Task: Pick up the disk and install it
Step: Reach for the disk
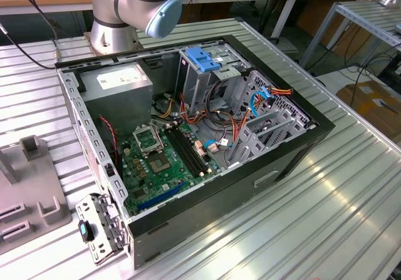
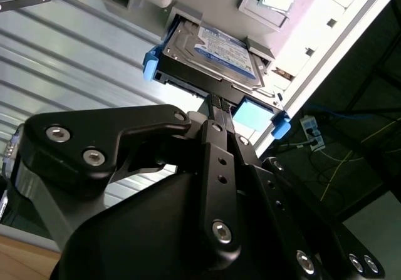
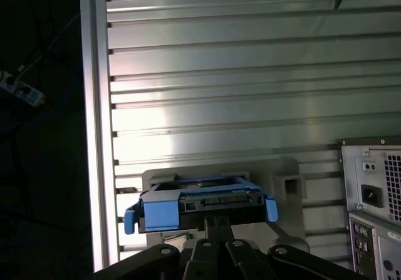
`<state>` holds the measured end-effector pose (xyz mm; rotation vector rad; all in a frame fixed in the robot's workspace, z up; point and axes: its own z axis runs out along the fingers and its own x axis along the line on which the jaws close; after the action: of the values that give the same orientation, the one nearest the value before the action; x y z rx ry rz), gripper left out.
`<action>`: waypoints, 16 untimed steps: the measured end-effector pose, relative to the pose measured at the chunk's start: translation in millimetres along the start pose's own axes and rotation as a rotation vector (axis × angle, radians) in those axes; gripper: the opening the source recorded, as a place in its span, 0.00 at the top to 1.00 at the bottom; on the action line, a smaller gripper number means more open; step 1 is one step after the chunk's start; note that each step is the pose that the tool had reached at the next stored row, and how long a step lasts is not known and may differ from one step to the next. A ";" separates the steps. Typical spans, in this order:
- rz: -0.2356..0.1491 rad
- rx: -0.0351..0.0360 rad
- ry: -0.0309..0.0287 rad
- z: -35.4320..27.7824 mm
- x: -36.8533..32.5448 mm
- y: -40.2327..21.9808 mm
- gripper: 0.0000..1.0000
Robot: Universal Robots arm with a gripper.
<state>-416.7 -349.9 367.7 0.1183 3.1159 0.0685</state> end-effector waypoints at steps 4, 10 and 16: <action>0.000 0.0001 0.0001 0.1 1.6 0.5 0.89; 0.000 0.0000 0.0000 0.2 3.9 1.3 0.89; 0.000 0.0000 0.0000 0.2 5.3 1.3 0.89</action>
<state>-421.9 -348.2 367.4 0.1185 3.1159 0.0686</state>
